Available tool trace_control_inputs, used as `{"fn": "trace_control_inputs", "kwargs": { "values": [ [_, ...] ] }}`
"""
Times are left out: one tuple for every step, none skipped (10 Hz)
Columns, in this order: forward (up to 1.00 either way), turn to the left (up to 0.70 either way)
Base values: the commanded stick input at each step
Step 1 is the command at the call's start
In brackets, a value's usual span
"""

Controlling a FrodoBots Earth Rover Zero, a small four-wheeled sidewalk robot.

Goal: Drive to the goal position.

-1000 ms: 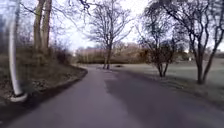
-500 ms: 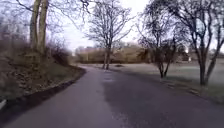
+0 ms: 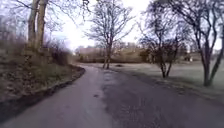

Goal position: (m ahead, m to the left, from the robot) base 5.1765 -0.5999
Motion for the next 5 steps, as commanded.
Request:
{"fn": "trace_control_inputs", "kwargs": {
  "values": [
    [1.0, 0.0],
    [1.0, 0.0],
    [1.0, 0.0],
    [1.0, 0.0],
    [1.0, 0.0]
  ]
}}
